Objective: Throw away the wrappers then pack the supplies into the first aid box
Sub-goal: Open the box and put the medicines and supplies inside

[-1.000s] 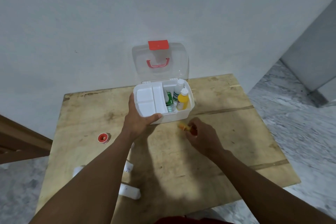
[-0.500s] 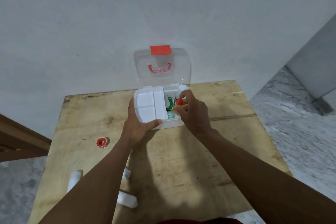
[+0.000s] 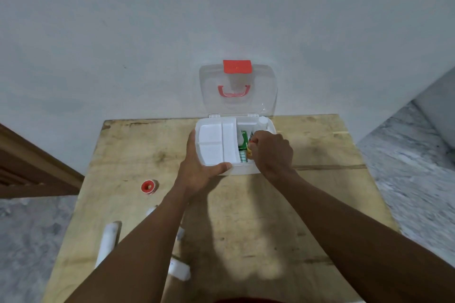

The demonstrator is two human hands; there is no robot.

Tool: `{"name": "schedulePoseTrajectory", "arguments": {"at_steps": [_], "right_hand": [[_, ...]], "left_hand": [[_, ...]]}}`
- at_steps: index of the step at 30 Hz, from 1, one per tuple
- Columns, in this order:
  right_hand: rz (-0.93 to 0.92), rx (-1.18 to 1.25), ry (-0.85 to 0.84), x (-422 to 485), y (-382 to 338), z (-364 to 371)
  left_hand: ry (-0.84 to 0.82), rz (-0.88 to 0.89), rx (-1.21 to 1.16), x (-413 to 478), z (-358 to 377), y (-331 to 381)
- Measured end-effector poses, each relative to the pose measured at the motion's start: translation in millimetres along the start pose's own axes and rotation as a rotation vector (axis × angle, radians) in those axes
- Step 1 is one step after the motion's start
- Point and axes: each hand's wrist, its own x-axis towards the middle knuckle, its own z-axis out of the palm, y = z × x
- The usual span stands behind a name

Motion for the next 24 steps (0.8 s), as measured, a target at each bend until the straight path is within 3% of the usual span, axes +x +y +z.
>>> {"name": "schedulePoseTrajectory", "arguments": {"at_steps": [10, 20, 24], "right_hand": [[0.072, -0.035, -0.037, 4, -7, 8], [-0.057, 0.043, 0.011, -3, 3, 6], [-0.154, 0.096, 0.112, -15, 11, -1]], "left_hand": [[-0.008, 0.023, -0.016, 1, 1, 0], [-0.016, 0.028, -0.020, 2, -1, -3], [-0.046, 0.046, -0.027, 3, -1, -3]]}}
